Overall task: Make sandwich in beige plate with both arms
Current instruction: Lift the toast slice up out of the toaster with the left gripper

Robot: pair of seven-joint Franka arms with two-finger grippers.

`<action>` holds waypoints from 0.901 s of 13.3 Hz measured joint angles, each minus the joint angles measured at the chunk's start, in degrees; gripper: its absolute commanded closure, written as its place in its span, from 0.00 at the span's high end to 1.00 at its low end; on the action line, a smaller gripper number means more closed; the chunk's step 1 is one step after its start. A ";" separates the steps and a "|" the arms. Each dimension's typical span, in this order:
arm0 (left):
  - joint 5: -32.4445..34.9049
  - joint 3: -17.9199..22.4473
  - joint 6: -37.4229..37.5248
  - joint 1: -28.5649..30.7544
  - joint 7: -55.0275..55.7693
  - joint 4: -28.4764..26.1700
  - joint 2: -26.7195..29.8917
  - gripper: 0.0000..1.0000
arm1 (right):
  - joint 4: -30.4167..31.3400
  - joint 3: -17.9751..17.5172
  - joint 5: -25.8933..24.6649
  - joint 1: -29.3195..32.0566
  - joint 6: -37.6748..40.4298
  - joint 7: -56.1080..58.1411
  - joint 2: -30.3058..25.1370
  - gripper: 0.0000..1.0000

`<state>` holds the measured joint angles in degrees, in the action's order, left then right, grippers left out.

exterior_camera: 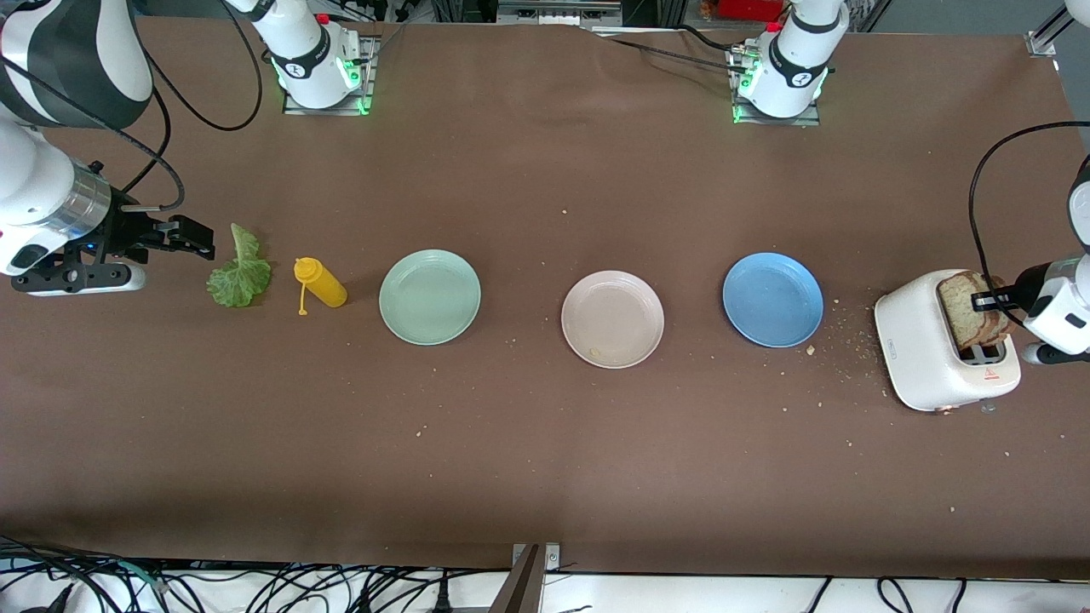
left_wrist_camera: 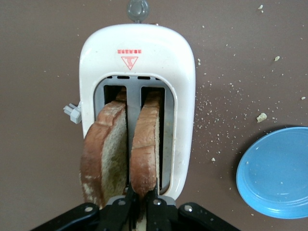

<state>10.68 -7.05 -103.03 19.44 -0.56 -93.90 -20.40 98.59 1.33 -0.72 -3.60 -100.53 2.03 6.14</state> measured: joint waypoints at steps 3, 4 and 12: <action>0.01 -1.18 5.42 -0.16 -0.99 2.55 2.03 0.00 | 0.00 0.00 0.00 0.03 0.00 0.00 0.00 1.00; 0.02 -2.25 7.99 -0.17 -1.23 4.42 2.53 0.00 | 0.00 0.00 0.00 0.03 0.00 0.00 0.00 1.00; -12.21 -12.15 17.78 -2.64 -2.74 10.84 1.89 0.00 | -0.04 0.00 0.00 0.10 0.00 0.00 0.01 1.00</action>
<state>-1.53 -19.20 -85.25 16.80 -3.31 -83.06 -18.52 98.56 1.33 -0.71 -3.51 -100.53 2.03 6.15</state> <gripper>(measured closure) 0.916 0.000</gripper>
